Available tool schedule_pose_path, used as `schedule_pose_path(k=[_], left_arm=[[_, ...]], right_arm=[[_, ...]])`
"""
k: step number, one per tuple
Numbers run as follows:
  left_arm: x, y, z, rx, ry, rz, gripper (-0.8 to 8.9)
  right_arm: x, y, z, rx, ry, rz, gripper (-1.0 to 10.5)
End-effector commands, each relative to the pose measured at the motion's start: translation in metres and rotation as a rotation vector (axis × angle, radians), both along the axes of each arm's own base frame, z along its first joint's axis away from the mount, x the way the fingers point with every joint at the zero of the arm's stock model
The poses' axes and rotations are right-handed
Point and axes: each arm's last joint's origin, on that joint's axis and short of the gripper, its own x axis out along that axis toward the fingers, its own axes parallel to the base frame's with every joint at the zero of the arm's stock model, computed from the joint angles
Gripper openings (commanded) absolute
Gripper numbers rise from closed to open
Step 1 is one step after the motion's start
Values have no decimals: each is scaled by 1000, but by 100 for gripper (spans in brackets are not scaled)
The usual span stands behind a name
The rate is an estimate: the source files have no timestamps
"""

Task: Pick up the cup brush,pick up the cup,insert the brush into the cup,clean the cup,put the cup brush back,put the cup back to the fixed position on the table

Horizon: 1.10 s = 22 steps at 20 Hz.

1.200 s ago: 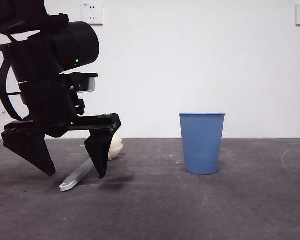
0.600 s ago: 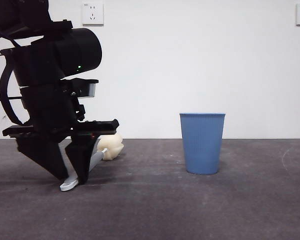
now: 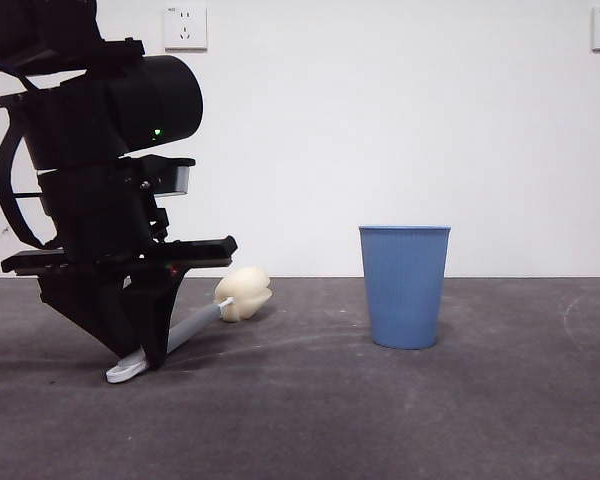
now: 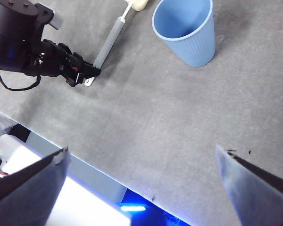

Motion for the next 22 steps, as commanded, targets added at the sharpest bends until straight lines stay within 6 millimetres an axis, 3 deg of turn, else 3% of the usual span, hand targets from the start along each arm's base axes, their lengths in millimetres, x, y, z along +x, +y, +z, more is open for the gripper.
schedule_pose_path(k=[1,9,16,18,22], left_arm=[[-5,1,8,-24,-6,-18,-8],[-13,7,48,-84,-119,-34,-8],[-22,13,54,-42,-91,-75,-8],[-29,18,61,-15,-87,-114,-8],[-51,32,88,7,-129,-178,-8]], right_arm=[[0,0,0,8,7,-11,596],[0,0,0,8,6,-12,595],[2,0,0,2,-10,-3,594],[10,2,-7,7,-47,3,595],[28,6,-41,26,-87,4,596]])
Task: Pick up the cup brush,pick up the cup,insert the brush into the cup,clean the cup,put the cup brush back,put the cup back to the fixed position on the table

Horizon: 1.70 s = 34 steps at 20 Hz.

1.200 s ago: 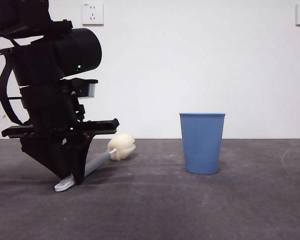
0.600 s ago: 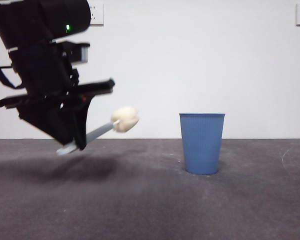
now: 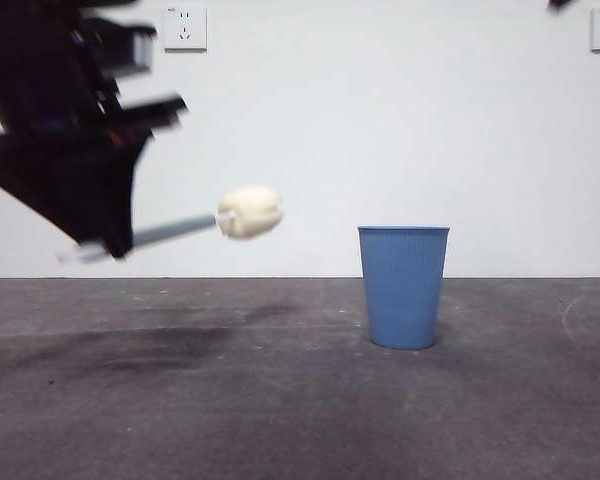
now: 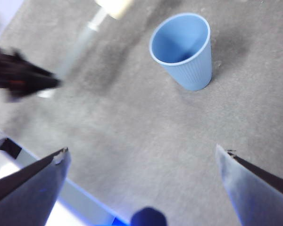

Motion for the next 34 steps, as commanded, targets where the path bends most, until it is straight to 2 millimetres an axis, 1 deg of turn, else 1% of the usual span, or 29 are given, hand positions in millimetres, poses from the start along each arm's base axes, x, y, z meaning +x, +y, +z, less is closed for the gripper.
schedule_pose_path(k=[1,3,6,10,13,18,22,27,34], left_arm=[[-14,8,16,11,-42,-46,-8],[-26,17,29,5,-67,-62,-8],[-44,28,43,-2,-86,-67,-8],[-60,38,53,-2,-104,-82,-8],[-66,42,56,2,-101,-84,-8],[-66,43,56,6,-101,-88,-8],[-66,42,56,5,-102,-89,-8],[-66,42,56,1,-106,-86,-8],[-66,42,56,-2,-107,-84,-8]], right_arm=[[9,3,-23,24,-26,-10,596],[17,7,-41,50,-72,-14,596],[26,14,-68,65,-112,-19,596],[42,25,-103,39,-132,-20,594],[61,35,-121,17,-145,-16,594],[85,54,-157,-14,-162,-1,594],[94,66,-172,-33,-230,6,594],[103,76,-182,-28,-337,-7,594],[112,81,-203,3,-388,-40,594]])
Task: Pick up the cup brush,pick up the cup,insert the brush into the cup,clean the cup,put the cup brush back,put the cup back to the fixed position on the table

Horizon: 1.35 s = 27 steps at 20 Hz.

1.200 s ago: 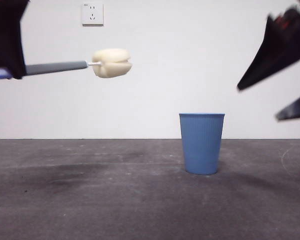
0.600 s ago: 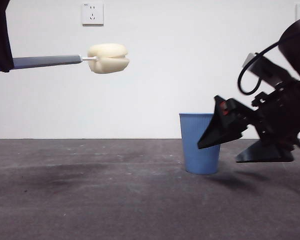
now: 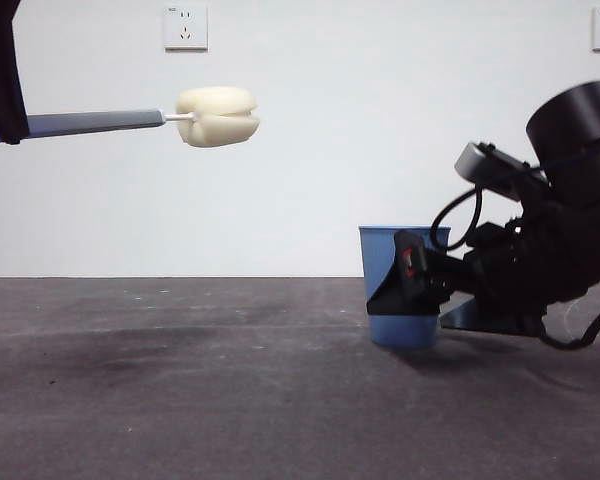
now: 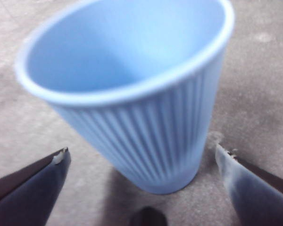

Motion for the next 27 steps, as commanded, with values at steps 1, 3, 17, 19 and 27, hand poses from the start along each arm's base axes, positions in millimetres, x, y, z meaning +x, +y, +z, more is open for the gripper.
schedule_pose_path(k=[1,3,17,19,27], left_arm=[[0,0,1,-3,-10,-5,-8],[0,0,1,-3,-10,-5,-8],[0,0,1,0,-10,-8,-8],[0,0,1,1,-10,-10,-8],[-3,2,-3,110,4,-137,-9]], right_arm=[[1,2,-6,20,-13,-26,594],[4,4,-7,28,-19,-31,594],[13,12,-1,35,-39,-60,30],[12,14,-1,37,-38,-50,-12],[-9,11,42,-208,13,38,-13]])
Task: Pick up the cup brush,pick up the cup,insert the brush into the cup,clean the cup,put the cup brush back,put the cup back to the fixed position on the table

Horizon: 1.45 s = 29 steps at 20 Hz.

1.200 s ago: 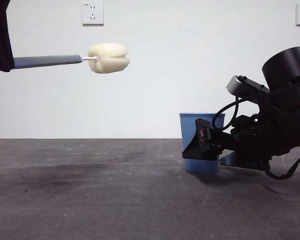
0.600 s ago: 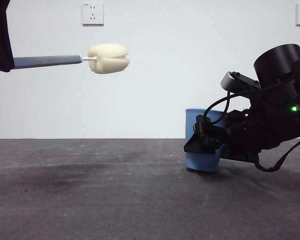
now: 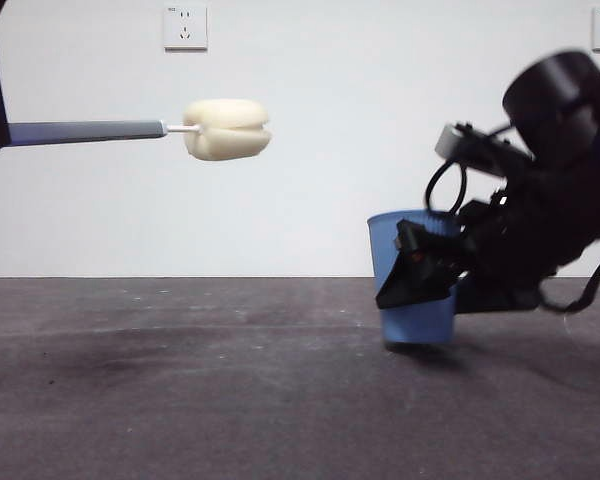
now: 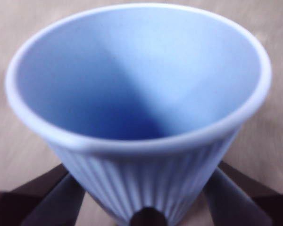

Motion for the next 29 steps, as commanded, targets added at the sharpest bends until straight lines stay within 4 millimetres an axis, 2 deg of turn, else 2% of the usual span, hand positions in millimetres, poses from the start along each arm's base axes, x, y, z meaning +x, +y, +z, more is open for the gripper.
schedule_pose_path(k=[1,5,9,14,21,29], left_arm=[[-1,0,-1,48,-11,-74,-9],[0,0,-2,99,-21,-156,-9],[2,-2,-7,166,-3,-248,-9],[4,-12,-13,201,16,-331,-9],[2,-36,-21,214,16,-431,-9],[1,-52,-29,222,50,-471,-9]], right_arm=[[-8,1,26,-157,-33,62,-13],[-17,4,58,-401,25,126,-13],[-21,12,77,-640,76,203,-13],[-27,22,99,-944,27,290,-13],[-40,36,100,-1242,-59,416,-13],[-53,54,102,-1349,-149,509,-13]])
